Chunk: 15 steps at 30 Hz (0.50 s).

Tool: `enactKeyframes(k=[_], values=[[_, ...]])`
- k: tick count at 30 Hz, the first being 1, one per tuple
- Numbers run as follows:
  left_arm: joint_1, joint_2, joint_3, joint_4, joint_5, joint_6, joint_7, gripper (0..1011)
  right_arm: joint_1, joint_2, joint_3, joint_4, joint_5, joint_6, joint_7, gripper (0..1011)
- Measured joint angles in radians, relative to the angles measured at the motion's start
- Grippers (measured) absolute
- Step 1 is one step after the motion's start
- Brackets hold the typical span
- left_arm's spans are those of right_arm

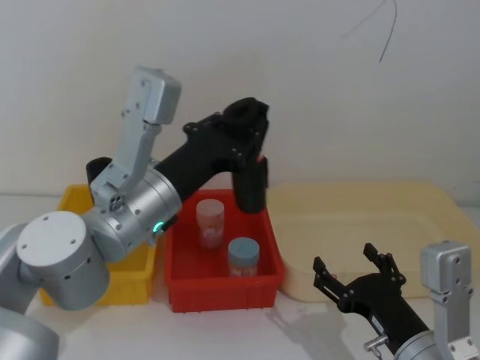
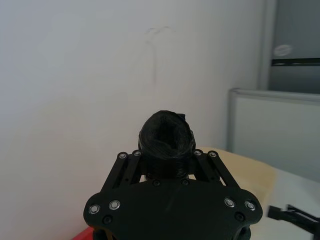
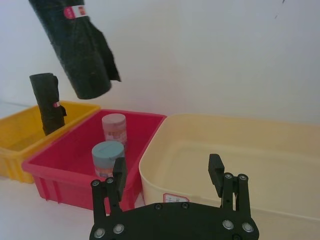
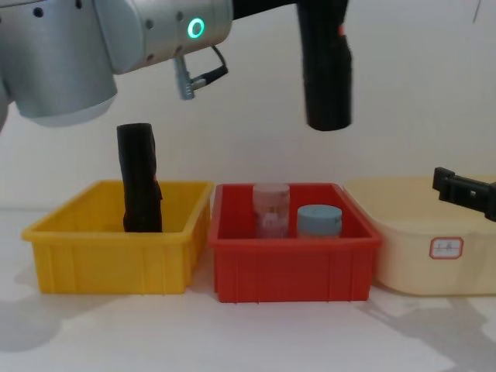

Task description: Pick up the garbage bag with the one hand and transfer it to the other hand.

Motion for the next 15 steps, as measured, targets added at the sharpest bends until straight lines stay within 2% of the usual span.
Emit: enactKeyframes(k=[9, 15], values=[[-0.048, -0.023, 0.035, 0.065, -0.060, -0.001, -0.110, 369, 0.000, 0.000, 0.000, 0.000, 0.000, 0.000, 0.000, 1004], [-0.069, -0.035, 0.052, 0.106, -0.086, -0.001, -0.155, 369, 0.000, 0.000, 0.000, 0.000, 0.000, 0.000, 0.000, 1004]])
